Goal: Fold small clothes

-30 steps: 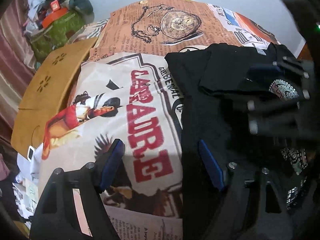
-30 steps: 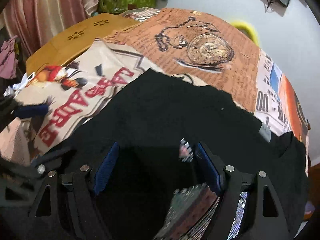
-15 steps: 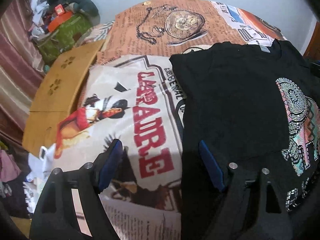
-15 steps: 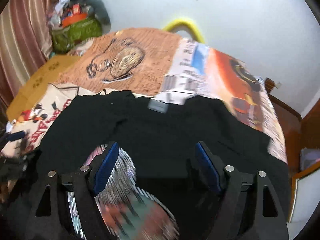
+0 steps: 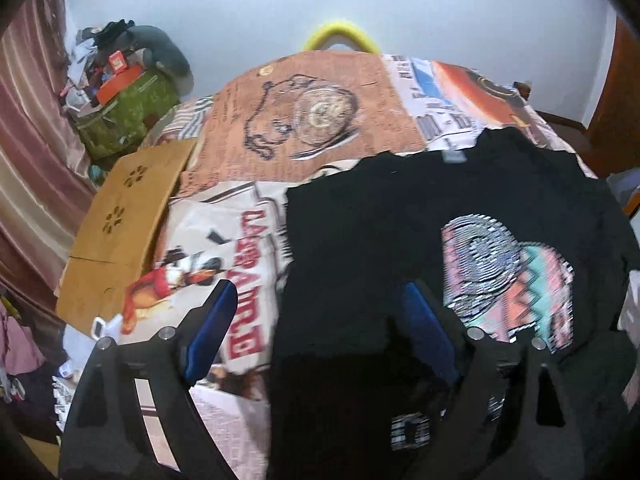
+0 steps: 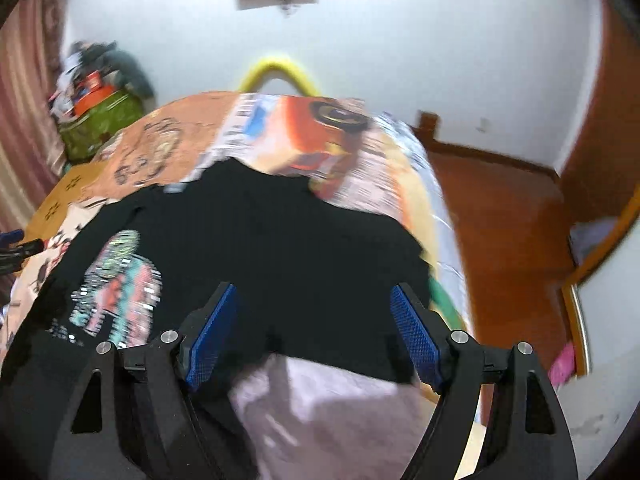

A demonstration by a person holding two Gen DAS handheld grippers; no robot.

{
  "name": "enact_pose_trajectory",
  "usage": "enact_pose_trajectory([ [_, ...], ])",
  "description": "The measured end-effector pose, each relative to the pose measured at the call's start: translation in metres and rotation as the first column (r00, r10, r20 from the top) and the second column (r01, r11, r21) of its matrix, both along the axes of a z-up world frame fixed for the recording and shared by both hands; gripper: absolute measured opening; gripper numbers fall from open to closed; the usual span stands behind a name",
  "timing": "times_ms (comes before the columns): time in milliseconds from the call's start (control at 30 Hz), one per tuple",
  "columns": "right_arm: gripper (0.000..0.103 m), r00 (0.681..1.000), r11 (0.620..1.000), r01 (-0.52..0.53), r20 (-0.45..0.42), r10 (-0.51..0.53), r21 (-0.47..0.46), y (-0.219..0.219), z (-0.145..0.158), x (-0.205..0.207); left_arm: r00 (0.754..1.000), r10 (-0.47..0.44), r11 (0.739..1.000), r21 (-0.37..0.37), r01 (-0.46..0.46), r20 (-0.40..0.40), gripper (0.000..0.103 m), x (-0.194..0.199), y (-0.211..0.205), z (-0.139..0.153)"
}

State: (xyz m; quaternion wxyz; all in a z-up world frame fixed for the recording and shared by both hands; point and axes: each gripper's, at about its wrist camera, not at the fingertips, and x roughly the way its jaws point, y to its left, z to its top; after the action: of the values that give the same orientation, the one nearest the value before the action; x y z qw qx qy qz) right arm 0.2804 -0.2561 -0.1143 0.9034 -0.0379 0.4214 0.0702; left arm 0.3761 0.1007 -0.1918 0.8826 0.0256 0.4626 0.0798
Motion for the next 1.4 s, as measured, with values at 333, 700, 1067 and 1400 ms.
enact_pose_trajectory([
  [333, 0.076, 0.989, 0.985, 0.13, -0.08, -0.122, 0.113, -0.065, -0.04, 0.004, 0.992, -0.009, 0.999, -0.044, 0.004, -0.124, 0.087, 0.044, -0.026, -0.055],
  [700, 0.032, 0.977, 0.948, 0.174, -0.168, -0.132, 0.266, -0.078, -0.078, 0.023, 0.992, 0.004, 0.993, -0.118, -0.019, -0.126, 0.095, 0.05, -0.014, -0.076],
  [1067, 0.003, 0.986, 0.948, 0.164, -0.068, -0.151, 0.273, -0.086, -0.032, 0.006, 0.994, -0.022, 0.997, -0.069, 0.015, -0.106, 0.094, 0.035, -0.022, -0.059],
  [1400, 0.003, 0.999, 0.981, 0.015, 0.041, -0.024, 0.194, -0.038, 0.006, 0.001, 0.998, -0.046, 0.996, -0.077, 0.044, -0.032, 0.094, 0.013, -0.025, -0.027],
])
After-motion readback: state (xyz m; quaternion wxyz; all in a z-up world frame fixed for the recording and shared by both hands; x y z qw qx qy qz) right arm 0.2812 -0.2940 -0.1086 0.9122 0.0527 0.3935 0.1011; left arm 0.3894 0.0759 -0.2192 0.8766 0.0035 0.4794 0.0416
